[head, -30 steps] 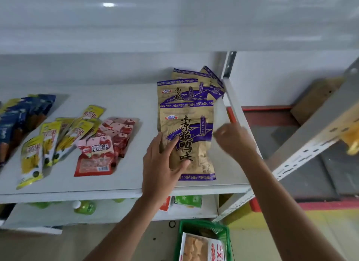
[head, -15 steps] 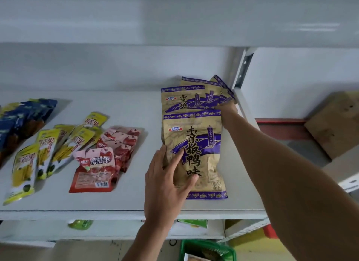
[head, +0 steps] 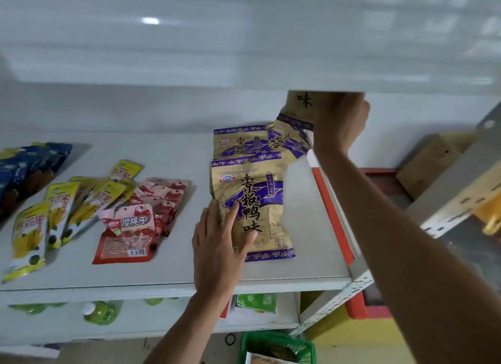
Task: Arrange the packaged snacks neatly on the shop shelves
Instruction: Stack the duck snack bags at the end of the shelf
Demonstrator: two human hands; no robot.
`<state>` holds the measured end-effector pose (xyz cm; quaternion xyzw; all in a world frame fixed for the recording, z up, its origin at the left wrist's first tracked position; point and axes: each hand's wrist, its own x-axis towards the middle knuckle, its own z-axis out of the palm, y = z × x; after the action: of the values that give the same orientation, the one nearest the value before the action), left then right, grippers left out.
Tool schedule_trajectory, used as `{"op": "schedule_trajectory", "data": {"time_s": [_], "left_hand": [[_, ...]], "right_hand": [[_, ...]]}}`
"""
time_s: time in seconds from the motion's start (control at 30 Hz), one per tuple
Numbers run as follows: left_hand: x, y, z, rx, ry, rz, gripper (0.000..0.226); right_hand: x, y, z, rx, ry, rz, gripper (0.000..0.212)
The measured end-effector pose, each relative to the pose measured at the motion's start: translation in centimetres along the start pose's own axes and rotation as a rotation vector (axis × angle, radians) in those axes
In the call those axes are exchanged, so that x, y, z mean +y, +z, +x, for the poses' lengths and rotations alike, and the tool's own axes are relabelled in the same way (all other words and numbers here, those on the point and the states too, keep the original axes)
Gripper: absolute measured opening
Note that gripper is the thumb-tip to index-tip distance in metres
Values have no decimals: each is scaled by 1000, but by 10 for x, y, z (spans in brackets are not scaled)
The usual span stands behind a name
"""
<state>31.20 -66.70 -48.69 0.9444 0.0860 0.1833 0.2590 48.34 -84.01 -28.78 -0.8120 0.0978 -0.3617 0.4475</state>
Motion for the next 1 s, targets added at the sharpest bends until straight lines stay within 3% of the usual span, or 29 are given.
{"op": "schedule_trajectory", "data": {"time_s": [0.07,0.13,0.2,0.27,0.37,0.5,0.6,0.7,0.83,0.93,1.0], "left_hand": [[3,-3,0,-20,-20,-41,74],[5,-17,-1,-20,-79,-317,70],[10,-44,-6,-6,-192,-663,62],[22,-72,-18,-76,-279,-926,58],[38,-113,-32,-224,-459,-1173,74],[51,-157,-47,-242,-548,-1026,31],[60,-179,-74,-271,-537,-1083,37],[71,-186,-110,-276,-521,-1075,23],[89,-178,-148,-53,-618,-1179,7],[100,-167,-161,91,-552,-1060,8],[111,-167,-167,198,-488,-889,24]], "right_hand": [[-5,-22,-23,137,20,141,26],[-11,-43,-55,186,165,349,18],[-6,-63,-97,66,318,490,10],[5,-87,-140,-165,389,529,11],[14,-125,-193,-475,405,573,11],[8,-172,-239,-646,473,628,14],[16,-205,-261,-664,450,617,17],[26,-242,-288,-638,456,658,17],[34,-272,-315,-781,512,726,28],[37,-279,-312,-765,467,701,23],[43,-282,-309,-725,431,675,22]]}}
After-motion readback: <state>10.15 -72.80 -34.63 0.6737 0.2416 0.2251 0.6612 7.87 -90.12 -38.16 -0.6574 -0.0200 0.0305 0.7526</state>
